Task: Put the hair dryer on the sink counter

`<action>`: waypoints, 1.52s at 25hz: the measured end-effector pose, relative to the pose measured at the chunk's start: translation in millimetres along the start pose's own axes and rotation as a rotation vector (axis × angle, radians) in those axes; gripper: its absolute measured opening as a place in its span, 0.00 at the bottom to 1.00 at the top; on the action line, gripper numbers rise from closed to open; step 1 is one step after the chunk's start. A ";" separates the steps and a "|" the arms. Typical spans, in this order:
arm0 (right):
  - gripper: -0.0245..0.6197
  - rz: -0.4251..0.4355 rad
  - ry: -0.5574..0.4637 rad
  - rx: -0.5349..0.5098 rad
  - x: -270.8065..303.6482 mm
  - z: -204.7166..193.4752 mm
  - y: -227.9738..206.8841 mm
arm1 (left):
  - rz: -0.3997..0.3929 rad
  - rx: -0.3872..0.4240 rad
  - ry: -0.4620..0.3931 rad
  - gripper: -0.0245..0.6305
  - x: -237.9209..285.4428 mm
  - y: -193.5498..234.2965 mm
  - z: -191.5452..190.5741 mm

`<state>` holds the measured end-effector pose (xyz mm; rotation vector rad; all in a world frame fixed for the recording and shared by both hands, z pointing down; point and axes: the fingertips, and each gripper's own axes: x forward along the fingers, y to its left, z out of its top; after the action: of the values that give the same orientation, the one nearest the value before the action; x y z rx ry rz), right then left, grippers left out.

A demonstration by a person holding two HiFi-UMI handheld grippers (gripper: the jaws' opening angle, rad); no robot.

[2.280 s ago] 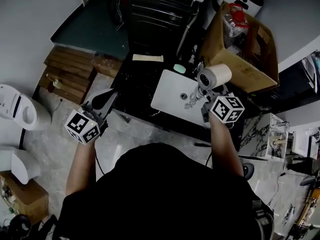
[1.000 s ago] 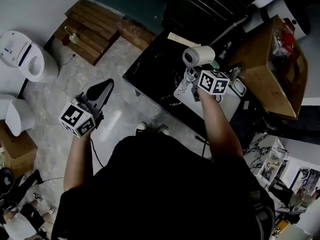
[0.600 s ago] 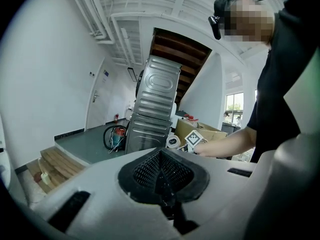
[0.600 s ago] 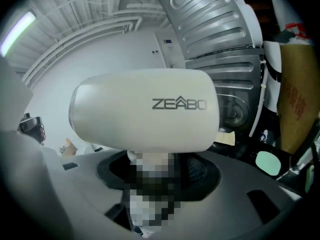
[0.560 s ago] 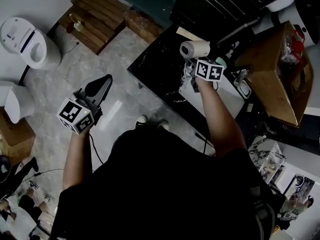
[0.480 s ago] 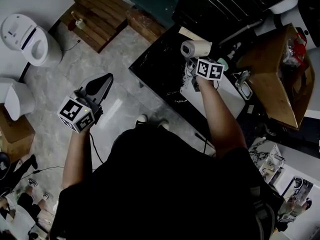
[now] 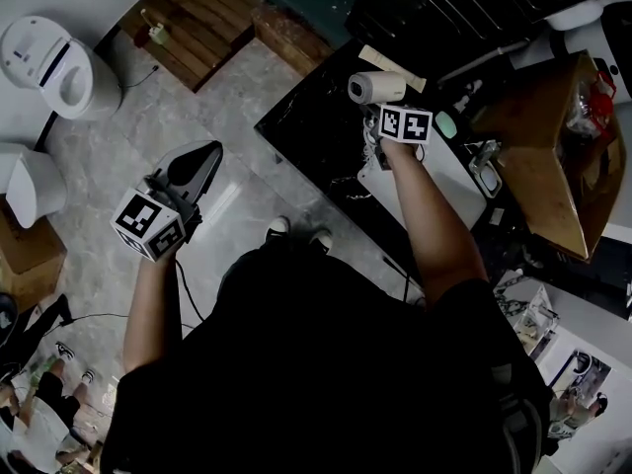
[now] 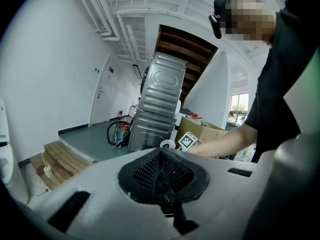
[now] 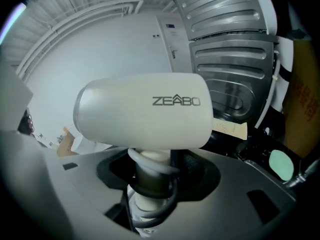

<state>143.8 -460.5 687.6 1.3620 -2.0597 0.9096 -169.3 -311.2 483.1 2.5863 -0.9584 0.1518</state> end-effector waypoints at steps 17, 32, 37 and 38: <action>0.40 -0.007 0.064 0.004 35.7 -1.2 -2.5 | -0.005 -0.035 0.018 0.06 8.4 6.3 -6.6; 0.41 -0.022 0.081 0.043 52.7 -3.4 -12.8 | 0.001 -0.053 0.023 0.06 9.7 14.2 -7.8; 0.42 -0.025 0.097 0.048 56.6 -7.4 -14.5 | 0.005 -0.058 0.019 0.06 8.3 14.8 -8.2; 0.42 -0.022 0.096 0.052 56.6 -6.9 -14.9 | 0.005 -0.062 0.022 0.06 8.0 14.4 -9.0</action>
<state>136.9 -492.7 736.5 1.3386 -1.9584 1.0050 -172.2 -322.7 497.6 2.5211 -0.9475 0.1495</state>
